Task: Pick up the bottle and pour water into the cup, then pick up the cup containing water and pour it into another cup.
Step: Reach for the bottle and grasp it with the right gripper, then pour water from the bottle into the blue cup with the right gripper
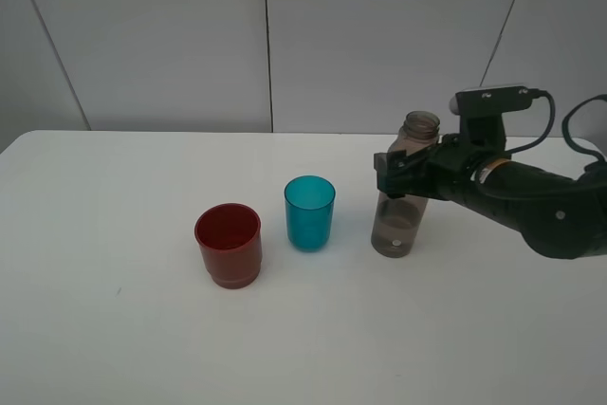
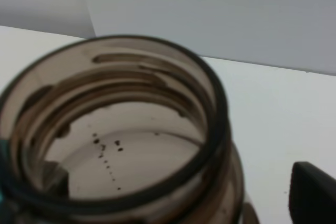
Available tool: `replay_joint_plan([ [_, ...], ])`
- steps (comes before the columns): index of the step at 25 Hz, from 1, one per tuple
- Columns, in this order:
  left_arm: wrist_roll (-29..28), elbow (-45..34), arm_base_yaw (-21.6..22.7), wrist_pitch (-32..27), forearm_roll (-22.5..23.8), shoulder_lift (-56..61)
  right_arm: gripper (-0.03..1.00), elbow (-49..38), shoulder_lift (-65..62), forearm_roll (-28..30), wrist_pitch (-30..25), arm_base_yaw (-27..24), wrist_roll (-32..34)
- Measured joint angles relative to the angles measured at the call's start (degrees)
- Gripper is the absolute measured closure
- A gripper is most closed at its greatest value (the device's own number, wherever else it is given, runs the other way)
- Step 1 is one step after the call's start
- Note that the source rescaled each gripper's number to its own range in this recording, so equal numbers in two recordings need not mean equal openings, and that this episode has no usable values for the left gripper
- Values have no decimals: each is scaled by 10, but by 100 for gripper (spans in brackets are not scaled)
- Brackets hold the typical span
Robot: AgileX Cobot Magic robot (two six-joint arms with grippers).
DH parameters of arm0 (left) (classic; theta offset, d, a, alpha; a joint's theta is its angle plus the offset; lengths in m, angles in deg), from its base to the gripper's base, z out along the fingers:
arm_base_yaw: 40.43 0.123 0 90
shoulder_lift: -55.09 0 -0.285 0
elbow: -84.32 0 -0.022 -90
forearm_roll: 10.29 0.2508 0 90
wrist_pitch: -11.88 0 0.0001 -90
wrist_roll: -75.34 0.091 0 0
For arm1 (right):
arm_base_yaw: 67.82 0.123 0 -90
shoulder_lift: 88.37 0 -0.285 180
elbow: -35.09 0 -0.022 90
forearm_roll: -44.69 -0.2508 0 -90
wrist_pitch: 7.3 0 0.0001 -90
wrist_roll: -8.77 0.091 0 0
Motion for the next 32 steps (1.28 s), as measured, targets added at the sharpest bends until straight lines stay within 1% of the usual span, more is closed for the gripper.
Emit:
replay_joint_plan([
  [1,0,0,0,0,0,0,89,0,0,3,0,0,2],
  [2,0,0,0,0,0,0,96,0,0,4,0,0,2],
  [4,0,0,0,0,0,0,96,0,0,4,0,0,9],
  [6,0,0,0,0,0,0,96,0,0,5,1,0,31],
  [9,0,0,0,0,0,0,96,0,0,21,4,0,51],
  [17,0,0,0,0,0,0,96,0,1,35,7,0,58],
  [26,0,0,0,0,0,0,96,0,-2,48,2,0,24],
  [29,0,0,0,0,0,0,96,0,-17,52,-11,0,10],
  [32,0,0,0,0,0,0,96,18,-31,53,-51,0,-8],
])
